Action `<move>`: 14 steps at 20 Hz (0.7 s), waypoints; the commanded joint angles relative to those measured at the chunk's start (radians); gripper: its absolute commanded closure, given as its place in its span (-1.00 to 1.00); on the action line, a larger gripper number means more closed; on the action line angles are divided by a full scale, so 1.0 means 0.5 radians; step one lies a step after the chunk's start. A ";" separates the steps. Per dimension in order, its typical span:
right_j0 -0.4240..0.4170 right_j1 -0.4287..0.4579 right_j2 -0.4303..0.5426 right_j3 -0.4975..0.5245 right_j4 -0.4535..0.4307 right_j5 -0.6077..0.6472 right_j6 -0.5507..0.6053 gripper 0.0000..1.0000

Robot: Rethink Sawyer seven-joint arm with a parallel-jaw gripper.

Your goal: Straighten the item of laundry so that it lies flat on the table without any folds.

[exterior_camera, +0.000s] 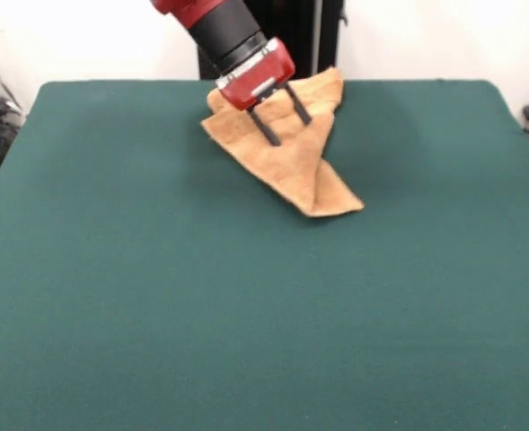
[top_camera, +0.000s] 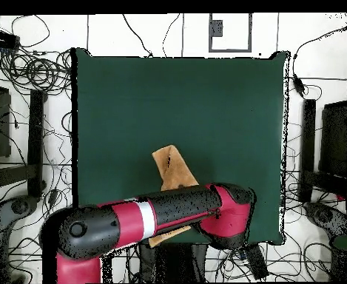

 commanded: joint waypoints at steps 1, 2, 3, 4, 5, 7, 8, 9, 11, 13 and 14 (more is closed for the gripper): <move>0.026 0.030 0.534 -0.405 -0.421 -0.267 0.299 -1.00; 0.020 0.018 0.557 -0.398 -0.452 -0.253 0.285 -1.00; 0.007 0.012 0.578 -0.406 -0.479 -0.232 0.272 -1.00; -0.001 0.001 0.597 -0.400 -0.499 -0.210 0.247 -1.00; -0.013 0.003 0.615 -0.404 -0.517 -0.181 0.211 -1.00; -0.029 -0.007 0.635 -0.401 -0.556 -0.124 0.155 -1.00; -0.035 -0.015 0.648 -0.400 -0.581 -0.099 0.135 -1.00; -0.034 -0.008 0.642 -0.408 -0.594 -0.060 0.108 -1.00; -0.019 -0.005 0.602 -0.378 -0.575 0.104 0.023 -1.00; 0.001 -0.017 0.504 -0.290 -0.359 0.448 -0.276 -1.00; 0.001 -0.022 0.476 -0.252 -0.248 0.569 -0.424 -1.00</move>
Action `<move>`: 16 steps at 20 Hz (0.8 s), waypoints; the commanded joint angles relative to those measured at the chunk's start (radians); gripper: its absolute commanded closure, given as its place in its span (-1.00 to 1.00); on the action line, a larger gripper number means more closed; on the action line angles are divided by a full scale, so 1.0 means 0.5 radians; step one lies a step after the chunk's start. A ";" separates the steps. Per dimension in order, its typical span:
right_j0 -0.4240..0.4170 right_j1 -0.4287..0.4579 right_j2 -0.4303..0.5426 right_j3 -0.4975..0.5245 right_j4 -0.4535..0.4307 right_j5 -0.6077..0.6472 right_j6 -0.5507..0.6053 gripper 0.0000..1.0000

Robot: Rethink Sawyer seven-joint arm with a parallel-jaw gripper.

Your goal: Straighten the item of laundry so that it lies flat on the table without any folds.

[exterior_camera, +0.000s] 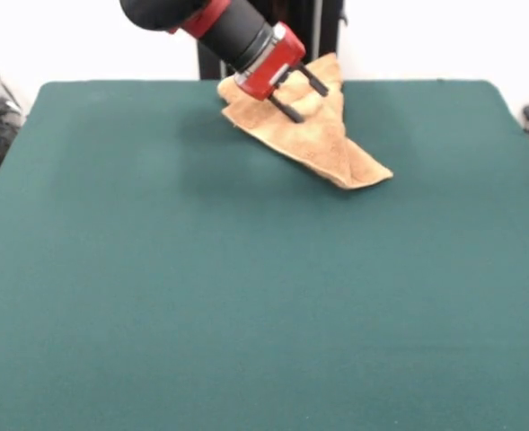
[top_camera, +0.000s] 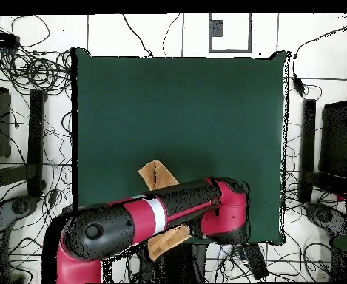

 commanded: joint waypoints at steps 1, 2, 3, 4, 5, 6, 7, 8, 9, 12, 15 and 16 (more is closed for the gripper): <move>0.027 0.060 0.209 -0.074 0.493 0.796 -0.748 -1.00; 0.015 0.061 0.204 -0.038 0.628 0.841 -0.921 -1.00; -0.015 0.072 0.208 0.018 0.876 0.840 -1.233 -1.00; -0.019 0.091 0.202 0.037 0.976 0.827 -1.341 -1.00; -0.027 0.123 0.196 0.052 1.095 0.803 -1.446 -1.00; -0.021 0.145 0.184 0.056 1.138 0.792 -1.457 -1.00; -0.008 0.169 0.169 0.080 1.205 0.779 -1.483 -1.00; 0.015 0.183 0.149 0.087 1.250 0.781 -1.472 -1.00; 0.031 0.196 0.135 0.107 1.288 0.778 -1.482 -1.00; 0.074 0.235 0.114 0.071 1.334 0.813 -1.421 -1.00; 0.086 0.241 0.099 0.033 1.304 0.851 -1.365 -1.00; 0.098 0.213 0.082 0.019 1.274 0.876 -1.319 -1.00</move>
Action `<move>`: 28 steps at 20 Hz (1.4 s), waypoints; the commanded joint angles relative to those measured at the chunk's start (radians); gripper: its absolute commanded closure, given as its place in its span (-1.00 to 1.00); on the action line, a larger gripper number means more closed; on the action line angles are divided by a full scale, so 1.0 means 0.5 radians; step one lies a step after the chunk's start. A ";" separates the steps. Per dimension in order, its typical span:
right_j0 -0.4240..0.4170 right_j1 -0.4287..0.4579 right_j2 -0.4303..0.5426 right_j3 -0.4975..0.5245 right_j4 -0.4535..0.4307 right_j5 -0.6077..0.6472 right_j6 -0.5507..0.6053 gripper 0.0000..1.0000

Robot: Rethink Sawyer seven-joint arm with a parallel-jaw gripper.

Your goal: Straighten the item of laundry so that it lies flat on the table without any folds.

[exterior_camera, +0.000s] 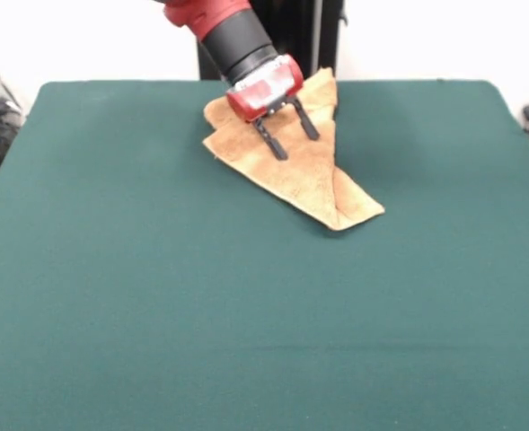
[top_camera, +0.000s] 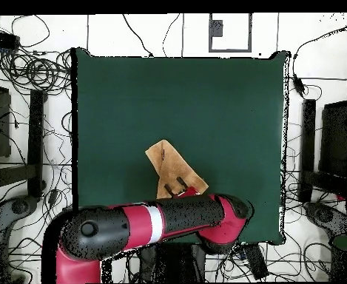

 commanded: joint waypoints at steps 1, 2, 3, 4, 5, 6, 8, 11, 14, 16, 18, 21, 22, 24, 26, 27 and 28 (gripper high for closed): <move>0.061 0.167 0.137 -0.288 0.331 0.725 -0.470 -1.00; 0.048 0.169 0.146 -0.331 0.272 0.728 -0.403 -1.00; 0.035 0.172 0.154 -0.374 0.213 0.732 -0.336 -1.00; 0.015 0.176 0.176 -0.417 0.153 0.712 -0.269 -1.00; -0.026 0.195 0.216 -0.520 0.024 0.649 -0.116 -1.00; -0.046 0.203 0.241 -0.563 -0.021 0.622 -0.054 -1.00; -0.088 0.208 0.300 -0.635 -0.103 0.562 0.052 -1.00; -0.083 0.212 0.383 -0.777 -0.527 0.484 0.647 -1.00; -0.063 0.152 0.435 -0.735 -0.729 0.400 0.823 -1.00; -0.054 0.113 0.452 -0.690 -0.827 0.347 0.860 -1.00; -0.062 0.089 0.464 -0.662 -0.903 0.305 0.862 -1.00; -0.088 0.069 0.488 -0.627 -0.970 0.286 0.826 -1.00; -0.103 0.072 0.497 -0.637 -0.982 0.293 0.812 -1.00; -0.119 0.074 0.515 -0.647 -1.006 0.303 0.787 -1.00; -0.129 0.073 0.529 -0.644 -1.017 0.312 0.767 -1.00; -0.124 0.068 0.531 -0.628 -1.020 0.335 0.766 -1.00; -0.123 0.063 0.530 -0.624 -1.022 0.362 0.766 -1.00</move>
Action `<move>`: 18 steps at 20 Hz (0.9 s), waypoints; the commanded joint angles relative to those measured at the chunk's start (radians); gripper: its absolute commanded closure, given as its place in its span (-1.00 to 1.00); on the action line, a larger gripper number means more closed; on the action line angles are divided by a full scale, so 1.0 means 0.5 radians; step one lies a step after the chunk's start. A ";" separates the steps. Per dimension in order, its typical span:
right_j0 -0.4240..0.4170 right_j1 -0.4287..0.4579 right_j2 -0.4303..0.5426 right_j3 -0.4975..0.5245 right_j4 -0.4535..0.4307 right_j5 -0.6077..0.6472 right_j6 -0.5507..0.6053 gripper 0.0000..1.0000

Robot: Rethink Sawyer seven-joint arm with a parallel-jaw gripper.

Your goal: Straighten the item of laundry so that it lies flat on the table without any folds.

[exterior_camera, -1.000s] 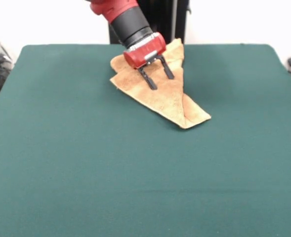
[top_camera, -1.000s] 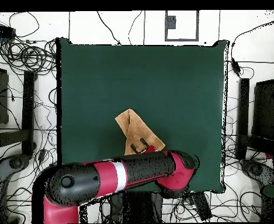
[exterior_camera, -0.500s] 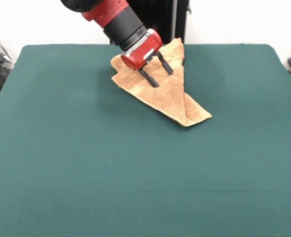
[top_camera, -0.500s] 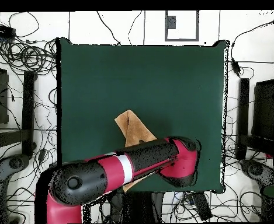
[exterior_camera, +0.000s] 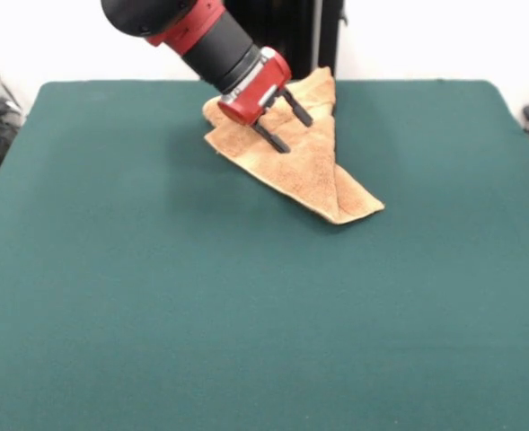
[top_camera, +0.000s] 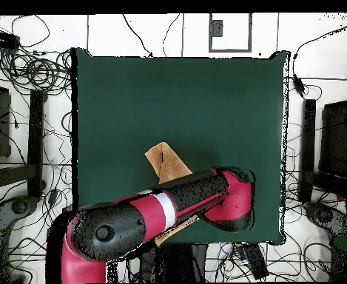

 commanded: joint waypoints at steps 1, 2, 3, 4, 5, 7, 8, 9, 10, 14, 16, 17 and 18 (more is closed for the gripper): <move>0.009 0.188 0.442 -0.141 -0.117 0.347 0.660 -1.00; 0.010 0.181 0.437 -0.142 -0.118 0.376 0.663 -1.00; 0.019 0.172 0.425 -0.113 -0.104 0.433 0.648 -1.00; 0.023 0.167 0.412 -0.110 -0.087 0.480 0.634 -1.00; 0.020 0.148 0.386 -0.073 -0.002 0.566 0.461 -1.00; 0.019 0.143 0.364 -0.047 0.039 0.634 0.383 -1.00; 0.014 0.145 0.364 -0.046 0.039 0.641 0.376 -1.00; 0.001 0.149 0.369 -0.050 0.040 0.637 0.354 -1.00; -0.006 0.153 0.372 -0.058 0.032 0.636 0.356 -1.00; -0.027 0.147 0.368 -0.057 0.037 0.644 0.331 -1.00; -0.032 0.142 0.368 -0.046 0.050 0.655 0.321 -1.00; -0.033 0.141 0.369 -0.041 0.055 0.659 0.319 -1.00; -0.032 0.143 0.369 -0.043 0.044 0.653 0.328 -1.00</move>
